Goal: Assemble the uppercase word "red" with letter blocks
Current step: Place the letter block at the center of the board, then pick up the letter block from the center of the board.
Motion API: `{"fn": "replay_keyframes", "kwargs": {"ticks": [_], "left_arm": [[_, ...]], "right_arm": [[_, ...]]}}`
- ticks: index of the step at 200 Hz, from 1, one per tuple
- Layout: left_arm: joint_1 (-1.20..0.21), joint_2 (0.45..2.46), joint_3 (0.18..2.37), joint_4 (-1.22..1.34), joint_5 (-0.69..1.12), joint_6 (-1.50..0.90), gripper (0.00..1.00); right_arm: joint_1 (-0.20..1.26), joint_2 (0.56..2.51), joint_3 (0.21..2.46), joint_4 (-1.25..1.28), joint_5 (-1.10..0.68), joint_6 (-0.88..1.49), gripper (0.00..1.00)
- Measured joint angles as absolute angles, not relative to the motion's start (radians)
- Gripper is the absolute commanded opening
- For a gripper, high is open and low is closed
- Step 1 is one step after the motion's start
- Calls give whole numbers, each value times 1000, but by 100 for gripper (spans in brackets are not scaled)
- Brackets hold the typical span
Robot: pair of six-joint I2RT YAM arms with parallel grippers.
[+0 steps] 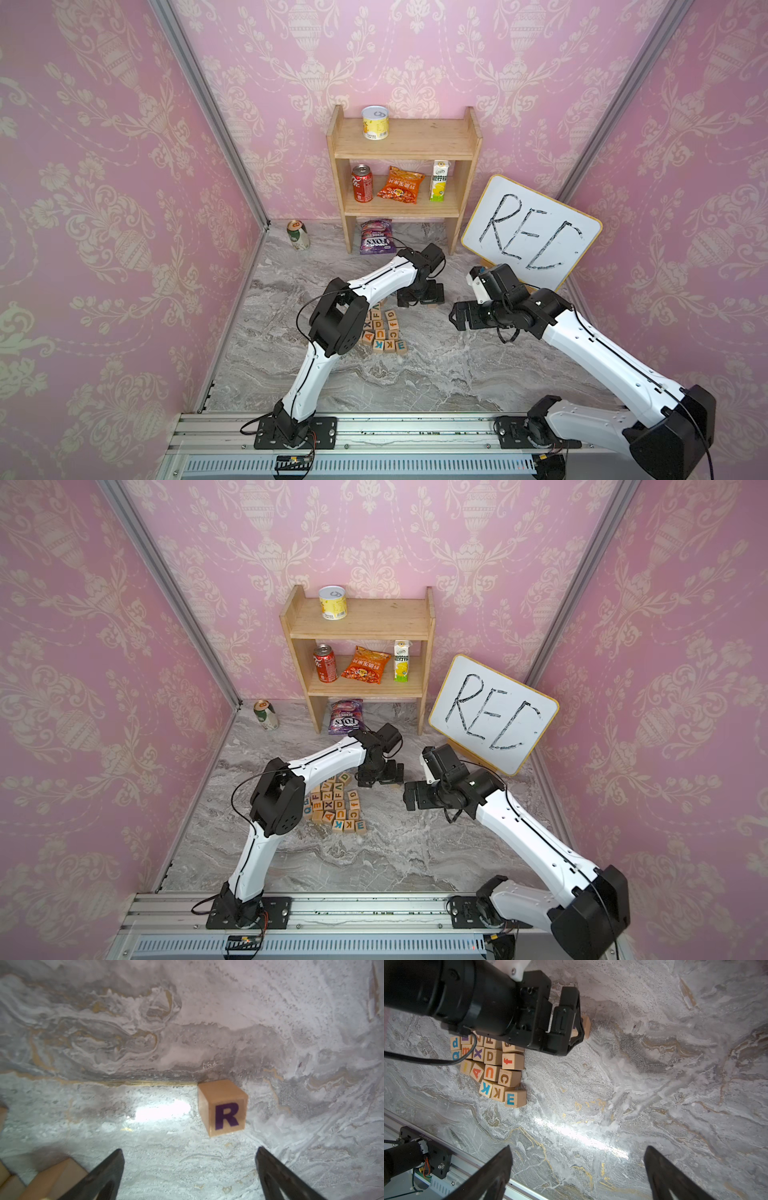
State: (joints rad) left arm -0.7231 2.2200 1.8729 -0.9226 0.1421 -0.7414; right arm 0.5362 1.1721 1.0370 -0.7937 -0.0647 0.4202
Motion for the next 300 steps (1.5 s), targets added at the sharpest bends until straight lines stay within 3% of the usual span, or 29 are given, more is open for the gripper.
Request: {"fn": "replay_keyframes", "kwargs": {"ticks": [114,172,193,300], "left_arm": [[-724,1945,1498,-828,112,-749,97],[-772,1853,1401,-808,79,-780,76],[-796,1827,1358,-801,69,-801,59],[-862,1708,1186,-746,45,-924,34]], "right_arm": [[705,1129,1009,-765,-19,531,100],[785,1052,952,-764,38,618,100],[818,1037,940,-765,57,646,100],[969,1014,917,-774,157,746,100]]}}
